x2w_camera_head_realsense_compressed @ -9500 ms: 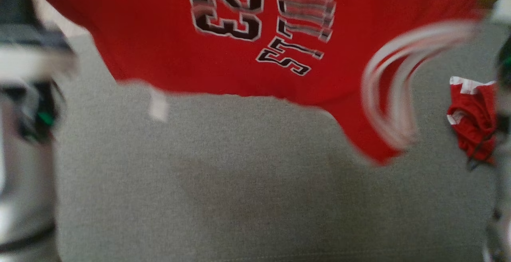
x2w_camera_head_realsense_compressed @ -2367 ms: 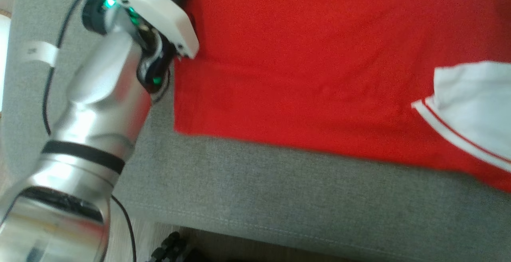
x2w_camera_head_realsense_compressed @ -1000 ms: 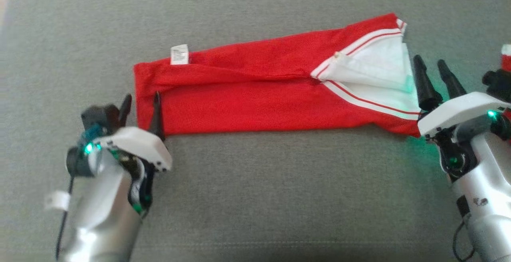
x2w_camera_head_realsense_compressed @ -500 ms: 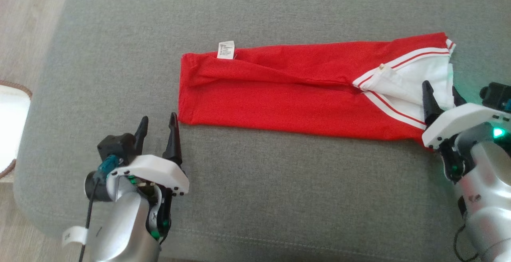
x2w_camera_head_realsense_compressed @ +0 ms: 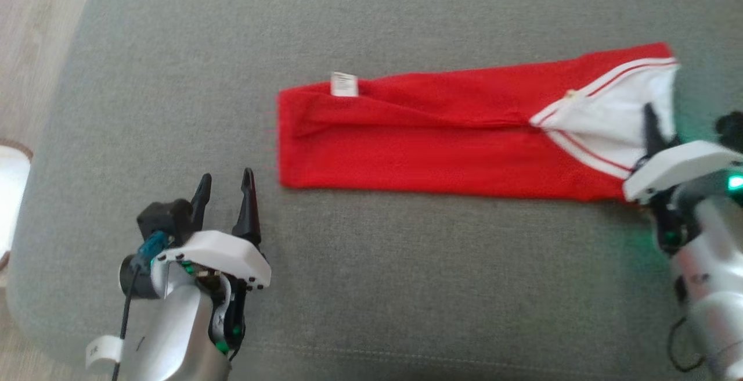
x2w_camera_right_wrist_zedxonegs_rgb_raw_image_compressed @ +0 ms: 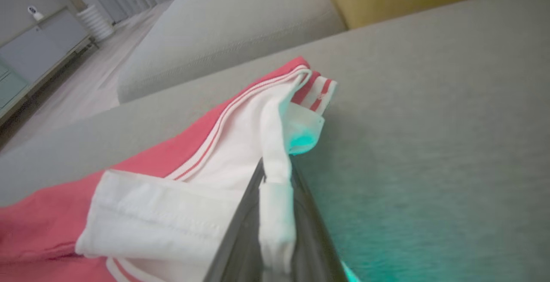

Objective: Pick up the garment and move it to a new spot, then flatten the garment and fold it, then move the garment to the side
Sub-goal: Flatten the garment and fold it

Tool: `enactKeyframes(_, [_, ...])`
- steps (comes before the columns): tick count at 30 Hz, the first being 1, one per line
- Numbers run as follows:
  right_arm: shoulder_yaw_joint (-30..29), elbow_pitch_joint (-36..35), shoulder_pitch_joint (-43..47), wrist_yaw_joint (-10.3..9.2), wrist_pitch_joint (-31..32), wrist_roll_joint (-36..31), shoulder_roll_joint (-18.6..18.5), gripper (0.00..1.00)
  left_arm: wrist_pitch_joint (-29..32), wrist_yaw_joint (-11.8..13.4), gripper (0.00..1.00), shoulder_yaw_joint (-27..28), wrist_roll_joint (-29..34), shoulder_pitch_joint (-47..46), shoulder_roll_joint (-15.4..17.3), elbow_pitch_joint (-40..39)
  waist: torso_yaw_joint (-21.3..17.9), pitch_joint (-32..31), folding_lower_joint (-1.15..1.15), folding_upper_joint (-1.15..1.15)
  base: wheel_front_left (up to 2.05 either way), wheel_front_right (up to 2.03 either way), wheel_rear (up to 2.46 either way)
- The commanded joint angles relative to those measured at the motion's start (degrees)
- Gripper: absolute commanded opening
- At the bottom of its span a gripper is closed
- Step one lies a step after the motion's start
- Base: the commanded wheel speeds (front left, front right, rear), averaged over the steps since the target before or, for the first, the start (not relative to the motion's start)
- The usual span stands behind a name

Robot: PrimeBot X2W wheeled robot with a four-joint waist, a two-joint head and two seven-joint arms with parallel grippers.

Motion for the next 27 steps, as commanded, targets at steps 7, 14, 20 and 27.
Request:
enactKeyframes(7, [3.89, -8.53, -0.92, 0.37, -0.69, 3.2, -0.93, 0.0, -0.71, -0.07, 1.0, 0.68, -1.72, 0.38, 0.67, -1.3, -1.65, -2.13, 0.0, 0.0, 0.0, 0.0, 0.0])
enactKeyframes(14, [13.53, -21.94, 3.0, 0.37, 3.24, 7.81, 3.55, 0.0, -0.71, 0.17, 1.0, -2.14, -3.49, 1.16, 0.67, -0.81, -0.05, -3.76, 0.0, 0.0, 0.0, 0.0, 0.0])
enactKeyframes(20, [18.13, -25.85, 4.7, 0.37, 6.24, 9.63, 6.98, 0.0, -0.71, 0.18, 1.0, -4.3, -3.63, 1.3, 0.67, -0.16, 4.15, -4.21, 0.0, 0.0, 0.0, 0.0, 0.0])
enactKeyframes(27, [19.81, -20.01, 2.66, 0.37, 5.56, 9.12, 10.7, 0.0, -0.71, 0.62, 1.0, -8.25, -5.12, 0.6, 0.67, 0.08, 9.66, -3.77, 0.0, 0.0, 0.0, 0.0, 0.0])
